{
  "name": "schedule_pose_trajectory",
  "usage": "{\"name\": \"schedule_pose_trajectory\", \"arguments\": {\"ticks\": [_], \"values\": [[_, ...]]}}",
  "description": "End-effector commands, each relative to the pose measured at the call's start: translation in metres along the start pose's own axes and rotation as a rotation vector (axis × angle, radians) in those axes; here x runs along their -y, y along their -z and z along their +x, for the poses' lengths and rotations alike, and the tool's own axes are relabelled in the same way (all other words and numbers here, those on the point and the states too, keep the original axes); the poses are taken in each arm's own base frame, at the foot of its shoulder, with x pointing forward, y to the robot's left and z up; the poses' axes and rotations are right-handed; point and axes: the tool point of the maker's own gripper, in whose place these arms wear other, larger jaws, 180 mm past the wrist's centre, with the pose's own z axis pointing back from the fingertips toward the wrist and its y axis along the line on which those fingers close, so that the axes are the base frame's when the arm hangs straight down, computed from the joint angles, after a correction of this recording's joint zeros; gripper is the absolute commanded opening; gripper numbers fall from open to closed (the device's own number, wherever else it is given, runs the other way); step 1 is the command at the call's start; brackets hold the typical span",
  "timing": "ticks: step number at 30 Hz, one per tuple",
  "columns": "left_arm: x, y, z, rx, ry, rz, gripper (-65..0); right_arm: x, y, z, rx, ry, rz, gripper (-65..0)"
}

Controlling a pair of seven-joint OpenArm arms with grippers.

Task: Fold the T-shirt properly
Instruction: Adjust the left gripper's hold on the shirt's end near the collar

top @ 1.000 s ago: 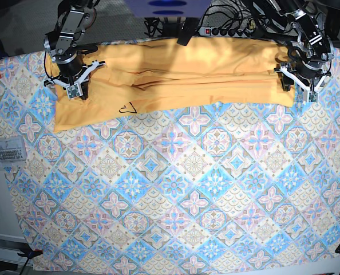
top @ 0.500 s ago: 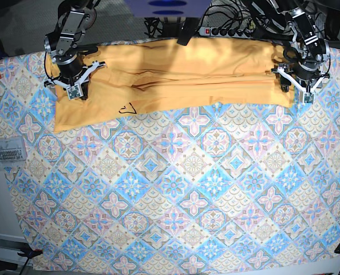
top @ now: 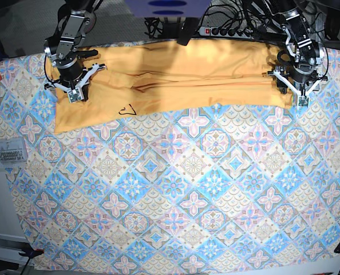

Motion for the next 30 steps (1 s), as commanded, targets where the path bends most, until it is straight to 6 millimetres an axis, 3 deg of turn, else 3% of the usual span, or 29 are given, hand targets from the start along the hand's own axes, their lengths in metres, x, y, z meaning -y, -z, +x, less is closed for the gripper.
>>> {"name": "schedule_pose_trajectory", "arguments": {"ticks": [1, 6, 14, 19, 30], "values": [[0.041, -0.004, -0.057, -0.229, 0.057, -0.129, -28.1, -0.02, 0.003, -0.023, -0.13, -0.029, 0.071, -65.0], [0.022, -0.008, -0.048, -0.207, 0.064, -0.086, -28.1, -0.03, 0.005, -0.034, -0.154, -0.006, 0.1, -65.0], [-0.016, -0.014, -0.04, -0.18, 0.006, 0.002, -28.1, -0.031, 0.006, -0.036, -0.157, -0.002, 0.103, -65.0], [-0.035, -0.026, -0.017, -0.123, 0.051, 0.059, -28.1, -0.037, 0.007, -0.042, -0.17, 0.011, 0.118, -65.0], [-0.051, -0.053, 0.03, -0.001, 0.115, 0.147, -28.1, -0.041, 0.008, -0.046, -0.18, 0.019, 0.129, -65.0]]}}
